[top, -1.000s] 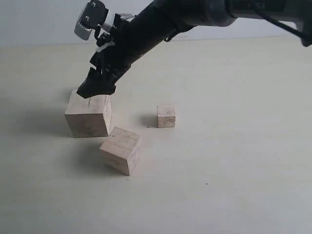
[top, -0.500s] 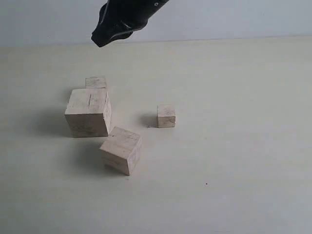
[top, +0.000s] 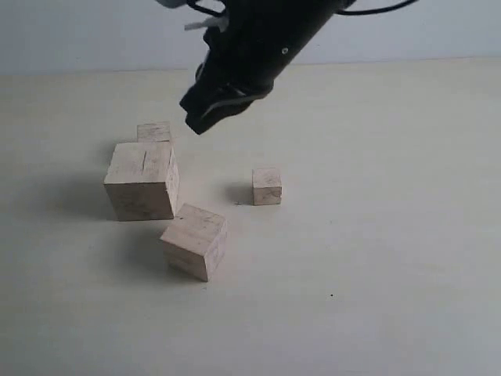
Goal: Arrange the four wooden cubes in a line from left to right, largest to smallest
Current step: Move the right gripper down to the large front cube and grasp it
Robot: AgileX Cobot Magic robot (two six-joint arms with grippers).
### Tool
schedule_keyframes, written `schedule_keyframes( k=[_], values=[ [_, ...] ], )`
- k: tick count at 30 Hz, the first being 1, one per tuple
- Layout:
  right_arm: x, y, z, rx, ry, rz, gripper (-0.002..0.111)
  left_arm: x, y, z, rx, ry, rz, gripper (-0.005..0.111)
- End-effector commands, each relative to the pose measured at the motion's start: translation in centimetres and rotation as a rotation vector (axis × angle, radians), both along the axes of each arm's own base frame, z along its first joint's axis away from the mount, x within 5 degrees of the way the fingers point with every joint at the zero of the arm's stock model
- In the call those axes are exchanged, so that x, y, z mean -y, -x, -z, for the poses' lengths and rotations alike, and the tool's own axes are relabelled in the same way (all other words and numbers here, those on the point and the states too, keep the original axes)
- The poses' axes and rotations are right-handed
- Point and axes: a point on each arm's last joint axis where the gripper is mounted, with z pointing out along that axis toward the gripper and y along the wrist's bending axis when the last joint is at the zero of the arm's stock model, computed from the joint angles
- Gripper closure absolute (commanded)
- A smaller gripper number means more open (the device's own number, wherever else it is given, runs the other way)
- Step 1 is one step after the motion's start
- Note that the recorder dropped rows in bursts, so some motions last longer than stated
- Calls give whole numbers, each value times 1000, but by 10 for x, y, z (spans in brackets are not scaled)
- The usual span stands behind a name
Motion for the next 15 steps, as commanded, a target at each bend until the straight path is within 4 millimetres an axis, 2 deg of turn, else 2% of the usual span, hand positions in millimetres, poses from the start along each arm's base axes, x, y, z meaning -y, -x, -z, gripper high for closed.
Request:
schedule_keyframes(
  k=[1, 5, 8, 15],
  values=[
    [14, 10, 22, 42, 30, -2, 108, 0, 0, 0, 7, -3, 5, 107],
    [18, 12, 47, 36, 68, -8, 106, 0, 0, 0, 7, -3, 5, 107],
    [15, 13, 57, -7, 71, -37, 93, 0, 0, 0, 7, -3, 5, 107],
    [-1, 27, 60, 16, 29, -136, 36, 0, 0, 0, 7, -3, 5, 107]
  ],
)
